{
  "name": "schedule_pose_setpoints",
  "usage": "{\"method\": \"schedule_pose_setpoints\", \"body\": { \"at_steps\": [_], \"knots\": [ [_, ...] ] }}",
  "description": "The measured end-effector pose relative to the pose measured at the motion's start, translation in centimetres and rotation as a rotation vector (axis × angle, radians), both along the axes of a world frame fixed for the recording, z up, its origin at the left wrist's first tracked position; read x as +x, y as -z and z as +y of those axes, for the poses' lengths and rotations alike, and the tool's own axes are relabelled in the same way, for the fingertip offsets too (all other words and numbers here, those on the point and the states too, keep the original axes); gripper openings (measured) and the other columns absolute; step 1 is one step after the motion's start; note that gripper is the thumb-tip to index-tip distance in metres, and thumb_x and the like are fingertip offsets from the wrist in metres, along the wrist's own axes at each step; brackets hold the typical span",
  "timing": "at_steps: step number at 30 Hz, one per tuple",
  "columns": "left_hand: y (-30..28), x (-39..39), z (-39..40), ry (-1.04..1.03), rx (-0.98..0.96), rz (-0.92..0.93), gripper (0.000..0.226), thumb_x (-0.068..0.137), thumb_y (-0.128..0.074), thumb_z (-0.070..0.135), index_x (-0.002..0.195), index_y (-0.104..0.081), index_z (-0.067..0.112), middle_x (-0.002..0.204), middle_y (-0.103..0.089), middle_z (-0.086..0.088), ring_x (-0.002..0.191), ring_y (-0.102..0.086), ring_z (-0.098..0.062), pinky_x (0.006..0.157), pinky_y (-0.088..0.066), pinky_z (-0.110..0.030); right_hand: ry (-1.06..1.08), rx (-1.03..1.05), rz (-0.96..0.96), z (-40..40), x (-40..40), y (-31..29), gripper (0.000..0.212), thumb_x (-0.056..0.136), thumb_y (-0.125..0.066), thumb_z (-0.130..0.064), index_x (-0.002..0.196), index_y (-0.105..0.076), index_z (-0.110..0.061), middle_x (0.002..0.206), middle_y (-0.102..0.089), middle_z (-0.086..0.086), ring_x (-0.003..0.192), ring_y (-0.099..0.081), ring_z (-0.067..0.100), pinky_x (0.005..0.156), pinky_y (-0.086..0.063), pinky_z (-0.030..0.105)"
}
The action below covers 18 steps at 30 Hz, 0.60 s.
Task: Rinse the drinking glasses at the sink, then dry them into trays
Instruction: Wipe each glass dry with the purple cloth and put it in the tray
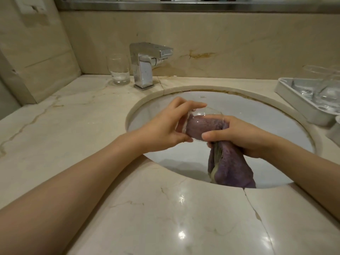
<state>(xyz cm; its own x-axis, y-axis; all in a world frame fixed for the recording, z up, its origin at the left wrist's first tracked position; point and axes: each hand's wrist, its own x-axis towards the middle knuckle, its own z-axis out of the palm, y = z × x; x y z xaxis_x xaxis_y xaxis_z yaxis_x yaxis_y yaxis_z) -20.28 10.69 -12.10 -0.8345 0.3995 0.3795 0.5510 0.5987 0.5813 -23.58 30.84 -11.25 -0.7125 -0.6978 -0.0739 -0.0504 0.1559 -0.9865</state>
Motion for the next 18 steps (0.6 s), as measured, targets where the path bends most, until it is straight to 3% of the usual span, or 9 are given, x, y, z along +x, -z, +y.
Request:
{"method": "schedule_pose_setpoints", "body": {
  "at_steps": [3,6,8,10,13,18],
  "knots": [
    [0.0,0.0,0.5,-0.052,0.123,-0.091,0.082,0.066,-0.081,-0.004,0.125,-0.044,0.039,0.124,-0.046,-0.007,0.111,-0.055,-0.014,0.086,-0.053,-0.024,0.040,0.019,0.152,-0.2,0.2,0.3,0.035,0.071,-0.076,-0.006,0.097,-0.069,-0.028,0.073,-0.069,-0.011,0.067,-0.063,0.007,0.064,-0.052,0.015],
    [-0.5,0.2,0.9,-0.064,0.386,-0.377,0.079,0.068,-0.076,-0.014,0.126,-0.052,0.034,0.127,-0.049,-0.001,0.094,-0.068,-0.029,0.063,-0.060,-0.032,0.103,0.095,0.526,-0.3,0.1,1.0,0.046,0.074,-0.079,-0.009,0.103,-0.064,-0.041,0.100,-0.068,-0.018,0.093,-0.062,-0.003,0.082,-0.045,0.008],
    [-0.8,0.2,0.7,-0.030,0.501,-0.546,0.079,0.070,-0.073,-0.015,0.131,-0.051,0.030,0.127,-0.052,-0.001,0.090,-0.071,-0.026,0.063,-0.059,-0.032,0.076,0.239,0.839,0.0,-0.3,1.3,0.054,0.075,-0.080,-0.018,0.111,-0.055,-0.049,0.117,-0.055,-0.018,0.103,-0.054,-0.002,0.090,-0.041,0.011],
    [-0.8,0.1,0.4,0.014,0.571,-0.638,0.079,0.073,-0.070,-0.017,0.133,-0.050,0.030,0.129,-0.053,-0.005,0.096,-0.070,-0.027,0.067,-0.060,-0.036,0.062,0.323,1.018,0.2,-0.6,1.6,0.058,0.076,-0.080,-0.021,0.117,-0.050,-0.049,0.123,-0.047,-0.018,0.106,-0.050,0.001,0.092,-0.040,0.017],
    [-0.8,-0.1,0.1,0.043,0.584,-0.674,0.078,0.074,-0.069,-0.016,0.132,-0.050,0.032,0.131,-0.052,-0.006,0.099,-0.069,-0.028,0.067,-0.059,-0.036,0.064,0.309,1.027,0.1,-0.7,1.7,0.057,0.076,-0.079,-0.025,0.120,-0.049,-0.047,0.124,-0.046,-0.019,0.109,-0.049,0.001,0.094,-0.039,0.015],
    [-0.5,0.1,0.4,0.020,0.454,-0.551,0.072,0.075,-0.073,-0.007,0.129,-0.049,0.034,0.131,-0.047,0.001,0.098,-0.068,-0.024,0.065,-0.060,-0.034,0.079,0.210,0.681,-0.3,-0.2,1.4,0.051,0.070,-0.083,-0.023,0.103,-0.056,-0.051,0.109,-0.053,-0.028,0.100,-0.051,-0.017,0.087,-0.038,0.002]
  ]
}}
